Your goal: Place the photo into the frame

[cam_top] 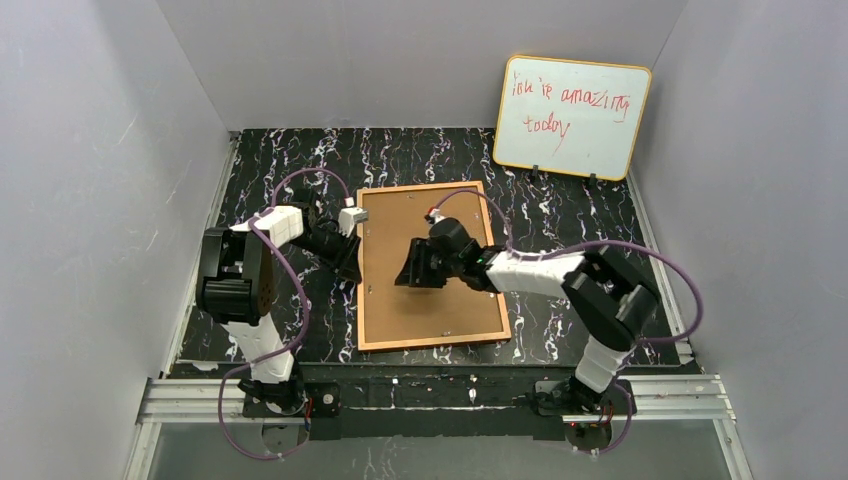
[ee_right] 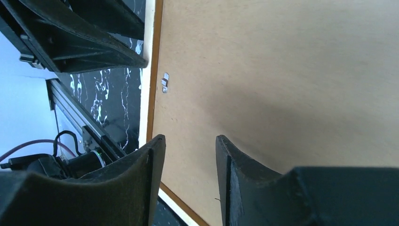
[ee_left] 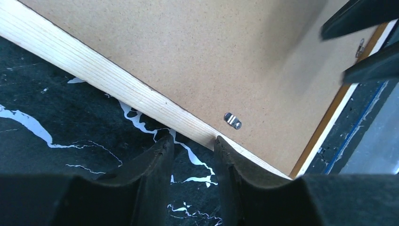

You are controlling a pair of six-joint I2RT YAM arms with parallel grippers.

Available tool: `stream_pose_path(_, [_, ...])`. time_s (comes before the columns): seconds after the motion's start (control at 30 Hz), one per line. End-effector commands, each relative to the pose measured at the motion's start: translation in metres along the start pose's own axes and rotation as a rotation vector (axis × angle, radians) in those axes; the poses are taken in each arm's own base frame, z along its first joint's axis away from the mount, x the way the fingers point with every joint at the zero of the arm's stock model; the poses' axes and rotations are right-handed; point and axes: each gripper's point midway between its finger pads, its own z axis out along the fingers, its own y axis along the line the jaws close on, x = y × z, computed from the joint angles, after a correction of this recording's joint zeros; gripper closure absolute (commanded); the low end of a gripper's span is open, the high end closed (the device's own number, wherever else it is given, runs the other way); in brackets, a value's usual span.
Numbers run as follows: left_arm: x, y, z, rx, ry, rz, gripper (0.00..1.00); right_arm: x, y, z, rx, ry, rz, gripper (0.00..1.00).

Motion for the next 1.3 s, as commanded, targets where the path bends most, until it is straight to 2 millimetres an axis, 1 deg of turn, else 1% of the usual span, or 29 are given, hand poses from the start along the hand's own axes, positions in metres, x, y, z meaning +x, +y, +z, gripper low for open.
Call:
stream_pose_path(0.0, [0.02,-0.001,0.004,0.024,0.063,-0.032,0.67,-0.014,0.051,0.021,-0.16,-0.024,-0.032,0.5])
stream_pose_path(0.13, [0.023,0.0,0.005,0.03,0.068,-0.037,0.73,-0.004,0.062,0.041,-0.19,0.021,-0.031,0.53])
stream_pose_path(0.2, [0.024,0.0,0.006,0.034,0.071,-0.038,0.79,0.0,0.063,0.049,-0.192,0.04,-0.027,0.54])
stream_pose_path(0.27, [0.026,0.001,0.008,0.038,0.077,-0.047,0.84,0.004,0.061,0.057,-0.187,0.056,-0.026,0.55])
stream_pose_path(0.37, [0.029,0.002,0.009,0.041,0.081,-0.049,0.85,0.01,0.054,0.068,-0.174,0.077,-0.022,0.6])
stream_pose_path(0.47, [0.029,0.004,0.009,0.029,0.08,-0.045,0.87,0.013,0.051,0.075,-0.174,0.087,-0.024,0.65])
stream_pose_path(0.5, [0.029,0.005,0.008,0.022,0.08,-0.043,0.88,0.014,0.05,0.077,-0.173,0.091,-0.022,0.68])
stream_pose_path(0.57, [0.03,0.006,0.008,0.016,0.081,-0.039,0.88,0.015,0.048,0.08,-0.169,0.098,-0.02,0.78])
stream_pose_path(0.63, [0.03,0.008,0.008,0.009,0.083,-0.037,0.88,0.018,0.046,0.084,-0.166,0.107,-0.013,0.91])
stream_pose_path(0.67, [0.03,0.008,0.008,0.008,0.084,-0.037,0.88,0.018,0.046,0.085,-0.167,0.109,-0.011,0.95])
stream_pose_path(0.7, [0.03,0.008,0.008,0.006,0.084,-0.037,0.88,0.018,0.045,0.086,-0.165,0.111,-0.009,0.96])
stream_pose_path(1.07, [0.034,0.012,0.011,-0.003,0.093,-0.048,0.89,0.021,0.046,0.091,-0.172,0.13,-0.005,0.97])
stream_pose_path(1.27, [0.033,0.012,0.011,-0.002,0.091,-0.047,0.89,0.026,0.046,0.094,-0.182,0.159,-0.008,0.98])
